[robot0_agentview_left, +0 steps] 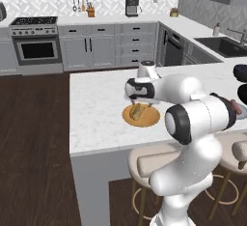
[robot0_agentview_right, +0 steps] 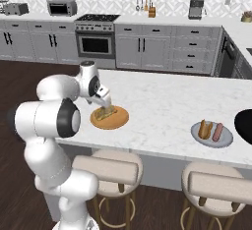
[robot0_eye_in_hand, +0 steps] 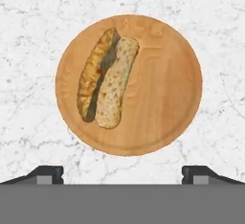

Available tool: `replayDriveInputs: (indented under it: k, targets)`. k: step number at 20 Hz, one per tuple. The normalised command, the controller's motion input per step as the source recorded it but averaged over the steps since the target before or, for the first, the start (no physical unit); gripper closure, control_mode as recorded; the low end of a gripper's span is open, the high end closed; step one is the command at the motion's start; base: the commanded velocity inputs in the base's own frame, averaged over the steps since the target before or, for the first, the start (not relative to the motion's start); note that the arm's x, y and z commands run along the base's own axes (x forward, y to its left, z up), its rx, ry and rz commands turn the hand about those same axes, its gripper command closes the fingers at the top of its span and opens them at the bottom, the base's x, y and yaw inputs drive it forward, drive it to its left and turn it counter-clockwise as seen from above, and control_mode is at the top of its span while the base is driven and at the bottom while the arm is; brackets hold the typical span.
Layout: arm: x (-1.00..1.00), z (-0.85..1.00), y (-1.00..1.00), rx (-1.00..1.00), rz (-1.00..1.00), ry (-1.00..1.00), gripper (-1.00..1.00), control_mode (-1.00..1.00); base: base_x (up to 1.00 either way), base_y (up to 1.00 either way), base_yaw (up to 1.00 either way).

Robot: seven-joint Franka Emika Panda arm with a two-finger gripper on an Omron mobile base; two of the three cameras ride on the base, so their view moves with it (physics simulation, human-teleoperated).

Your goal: Place one bun and one sausage from the bowl on each plate.

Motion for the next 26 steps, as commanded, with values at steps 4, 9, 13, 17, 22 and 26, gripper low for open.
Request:
replayDriveInputs:
  k: [4,9,13,17,22,26]
  targets:
    - [-1.0,1.0,-0.34,0.04,0.0,0.05,-1.0,-1.0,0.0,0.0,0.0]
    - [-1.0,0.92,-0.12,0.01,0.0,0.18,-1.0,-1.0,0.0,0.0,0.0]
    - [-0.99,0.58,-0.07,0.0,0.0,0.17,-1.0,-1.0,0.0,0.0,0.0]
    - [-0.43,0.14,-0.14,0.0,0.0,0.01,-1.0,1.0,-0.29,-0.36,0.0]
    - [0.0,0.0,0.0,0.0,0.0,0.0,-1.0,1.0,0.02,-1.0,0.04]
    - [0.0,0.0,0.0,0.0,0.0,0.0,-1.0,1.0,0.17,-1.0,0.08]
